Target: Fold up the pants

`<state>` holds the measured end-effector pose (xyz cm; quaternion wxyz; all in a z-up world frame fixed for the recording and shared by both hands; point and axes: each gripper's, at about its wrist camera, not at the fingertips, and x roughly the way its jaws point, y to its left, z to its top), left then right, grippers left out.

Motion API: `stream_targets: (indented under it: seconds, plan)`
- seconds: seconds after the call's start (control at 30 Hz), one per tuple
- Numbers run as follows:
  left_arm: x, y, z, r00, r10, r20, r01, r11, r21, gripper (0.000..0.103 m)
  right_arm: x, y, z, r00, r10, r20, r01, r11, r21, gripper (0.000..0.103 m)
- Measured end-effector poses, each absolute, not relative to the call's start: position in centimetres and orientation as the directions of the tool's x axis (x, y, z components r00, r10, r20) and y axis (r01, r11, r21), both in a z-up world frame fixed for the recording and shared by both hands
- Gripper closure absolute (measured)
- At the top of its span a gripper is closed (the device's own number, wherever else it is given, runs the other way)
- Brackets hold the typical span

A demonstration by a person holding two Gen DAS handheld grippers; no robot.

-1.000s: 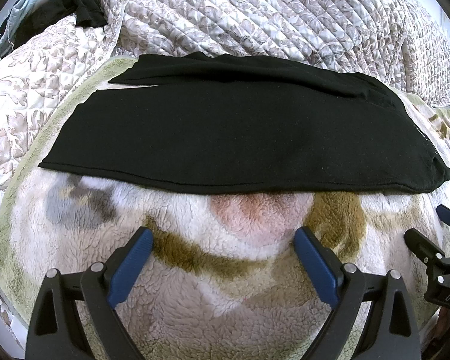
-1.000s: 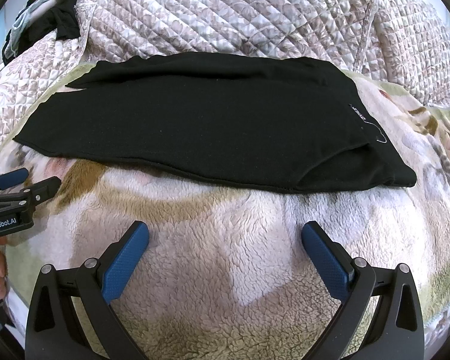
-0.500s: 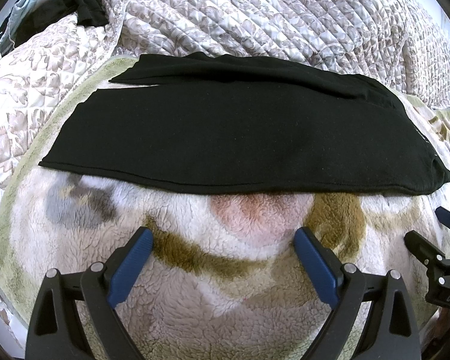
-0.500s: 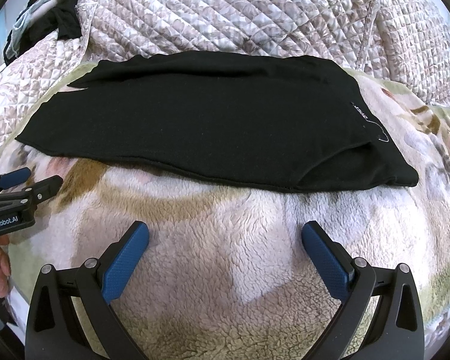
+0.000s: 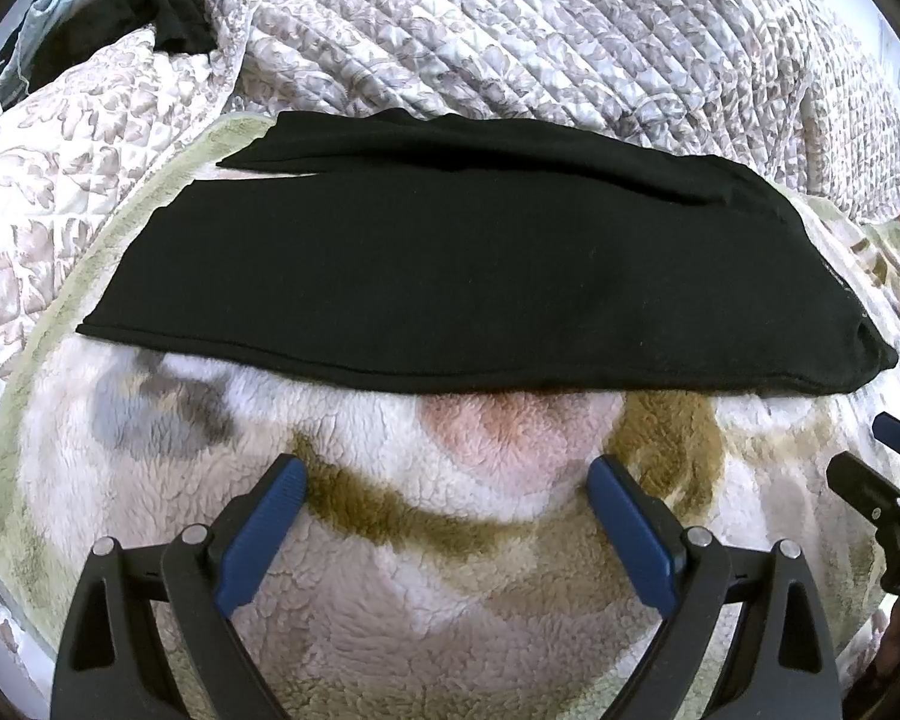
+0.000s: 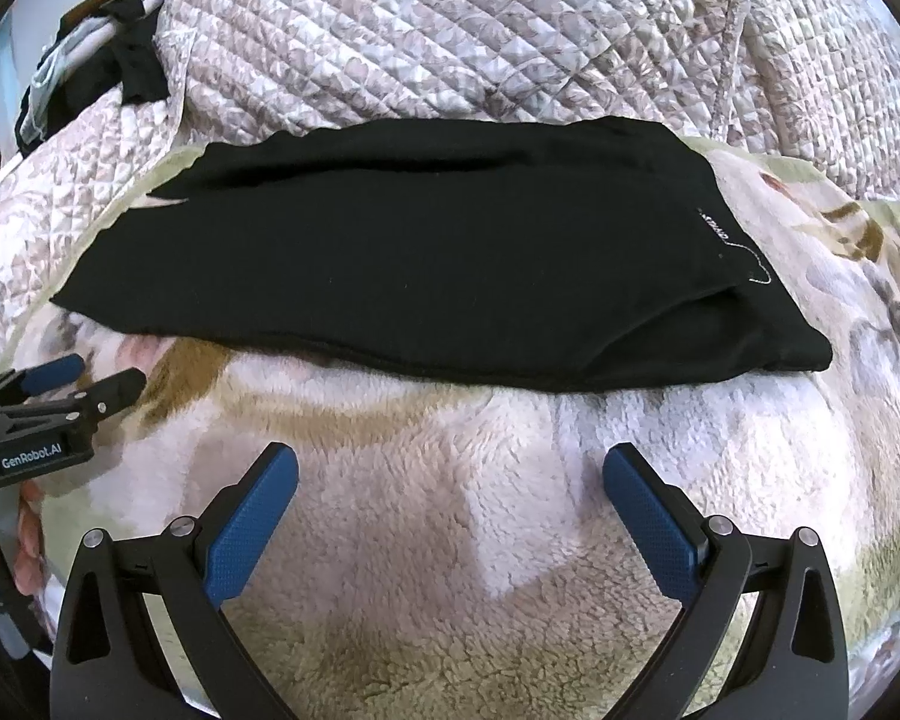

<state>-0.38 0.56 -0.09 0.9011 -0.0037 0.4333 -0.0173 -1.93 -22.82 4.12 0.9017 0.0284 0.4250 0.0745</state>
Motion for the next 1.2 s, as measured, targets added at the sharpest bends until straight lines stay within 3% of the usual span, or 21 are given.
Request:
stream_targets:
  seconds: [0.4,0.7,1.03,1.07,1.1,1.13,1.2]
  plan:
    - [0.6,5.1,2.7,0.689,-0.09,-0.719,-0.049,0.984,-0.17,0.008,-0.8,-27.5,5.3,0.656,0.144,-0.741,0.046,0.972,0.231,0.002]
    - [2.6,14.0,1.1,0.7,-0.108,-0.706,-0.257,0.884,-0.39,0.02,1.7,-33.8,3.4,0.657,0.244,-0.713,0.244,0.826,0.508,0.026]
    - [6.0,14.1,0.8,0.716,-0.026,-0.698,-0.284,0.902,-0.325,0.021,3.0,-38.0,1.8,0.731,0.247,-0.636,0.35,0.664,0.661,0.061]
    - [6.2,14.0,0.9,0.713,-0.012,-0.701,-0.287,0.907,-0.308,0.023,3.1,-38.1,1.7,0.733,0.249,-0.633,0.351,0.659,0.666,0.063]
    - [6.5,13.9,0.9,0.71,0.004,-0.704,-0.291,0.912,-0.288,0.033,3.1,-38.2,1.6,0.737,0.249,-0.629,0.351,0.654,0.67,0.065]
    - [6.6,13.9,0.9,0.707,0.02,-0.707,-0.301,0.913,-0.275,0.053,3.2,-38.4,1.5,0.738,0.246,-0.629,0.357,0.648,0.673,0.071]
    - [6.6,14.4,0.8,0.698,0.039,-0.715,-0.329,0.904,-0.272,0.074,3.0,-38.8,1.2,0.739,0.244,-0.628,0.369,0.634,0.68,0.082]
